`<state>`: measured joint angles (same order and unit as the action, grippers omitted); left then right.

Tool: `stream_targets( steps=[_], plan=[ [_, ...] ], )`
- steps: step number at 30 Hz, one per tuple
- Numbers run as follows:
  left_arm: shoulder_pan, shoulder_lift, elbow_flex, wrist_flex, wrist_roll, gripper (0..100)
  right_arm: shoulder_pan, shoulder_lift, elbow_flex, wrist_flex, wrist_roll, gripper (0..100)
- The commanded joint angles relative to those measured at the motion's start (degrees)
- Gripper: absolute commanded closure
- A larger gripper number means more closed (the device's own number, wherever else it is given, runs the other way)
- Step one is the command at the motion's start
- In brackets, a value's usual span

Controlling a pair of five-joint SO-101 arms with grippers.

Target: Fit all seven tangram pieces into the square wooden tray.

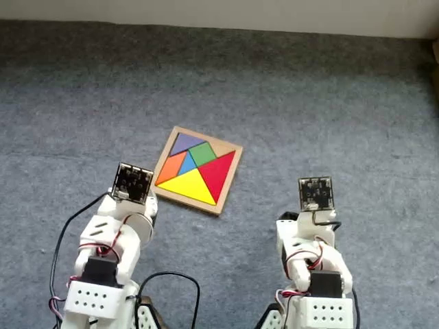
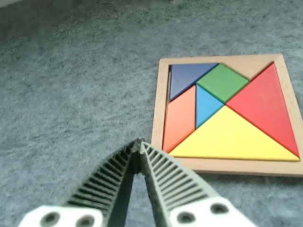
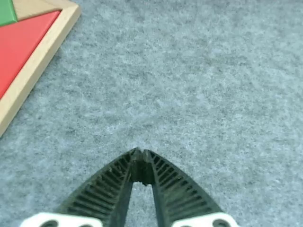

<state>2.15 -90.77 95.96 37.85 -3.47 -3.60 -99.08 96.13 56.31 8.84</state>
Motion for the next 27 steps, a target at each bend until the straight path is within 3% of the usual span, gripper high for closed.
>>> stream_targets(
  steps=[1, 8, 15, 27],
  plan=[
    [-1.4, -5.2, 1.7, 9.8, -0.5, 99, 0.7, -0.3, 8.4, 0.3, -0.4, 99.3],
    [-1.4, -10.7, 1.4, 20.0, -0.3, 99, 0.7, -0.3, 8.4, 0.3, -0.4, 99.3],
    [-1.2, -12.4, 1.3, 38.7, -0.5, 99, 0.7, -0.3, 8.4, 0.3, -0.4, 99.3],
    [-1.2, -12.4, 1.3, 38.9, -0.4, 99, 0.7, -0.3, 8.4, 0.3, -0.4, 99.3]
  ],
)
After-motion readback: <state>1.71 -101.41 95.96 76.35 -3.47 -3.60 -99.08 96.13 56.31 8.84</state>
